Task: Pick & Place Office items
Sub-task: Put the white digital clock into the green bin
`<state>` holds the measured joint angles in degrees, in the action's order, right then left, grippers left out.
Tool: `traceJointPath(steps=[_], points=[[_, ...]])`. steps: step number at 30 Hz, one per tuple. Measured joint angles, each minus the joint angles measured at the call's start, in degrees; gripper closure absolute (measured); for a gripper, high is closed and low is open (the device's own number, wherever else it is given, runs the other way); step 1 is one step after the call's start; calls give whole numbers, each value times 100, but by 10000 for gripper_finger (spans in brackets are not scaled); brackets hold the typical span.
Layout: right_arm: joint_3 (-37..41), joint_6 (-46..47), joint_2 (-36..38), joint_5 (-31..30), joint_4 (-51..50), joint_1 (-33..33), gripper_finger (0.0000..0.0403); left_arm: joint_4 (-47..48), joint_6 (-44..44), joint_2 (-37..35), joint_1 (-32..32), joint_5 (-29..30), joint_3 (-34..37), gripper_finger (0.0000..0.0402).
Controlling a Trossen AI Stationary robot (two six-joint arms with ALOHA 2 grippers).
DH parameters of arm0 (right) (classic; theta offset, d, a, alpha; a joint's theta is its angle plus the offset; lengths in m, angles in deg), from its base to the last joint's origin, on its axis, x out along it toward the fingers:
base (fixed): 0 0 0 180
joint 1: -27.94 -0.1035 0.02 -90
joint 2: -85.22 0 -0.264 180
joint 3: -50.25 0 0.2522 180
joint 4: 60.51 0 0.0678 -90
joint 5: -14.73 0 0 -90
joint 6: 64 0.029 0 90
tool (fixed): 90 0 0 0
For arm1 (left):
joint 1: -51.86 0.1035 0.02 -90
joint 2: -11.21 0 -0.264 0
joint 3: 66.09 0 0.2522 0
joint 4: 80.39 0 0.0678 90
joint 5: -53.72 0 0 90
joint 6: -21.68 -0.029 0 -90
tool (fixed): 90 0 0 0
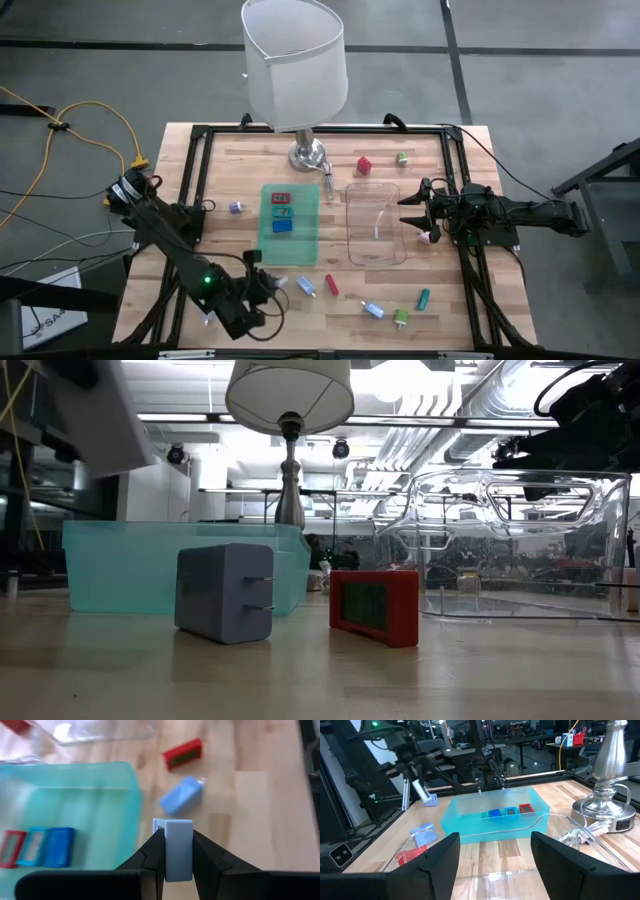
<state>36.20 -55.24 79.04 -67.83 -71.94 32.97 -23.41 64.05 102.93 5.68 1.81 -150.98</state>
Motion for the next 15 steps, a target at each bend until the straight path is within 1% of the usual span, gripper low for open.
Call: traceJointPath(steps=[2,8,15], points=[[0,0,0,0,0,1,171,100,2,-61,74,142,0,338],[0,0,0,0,0,-1,171,306,-7,-229,345,279,0,339],[-1,0,0,0,0,0,171,353,-362,-286,685,386,3,339]])
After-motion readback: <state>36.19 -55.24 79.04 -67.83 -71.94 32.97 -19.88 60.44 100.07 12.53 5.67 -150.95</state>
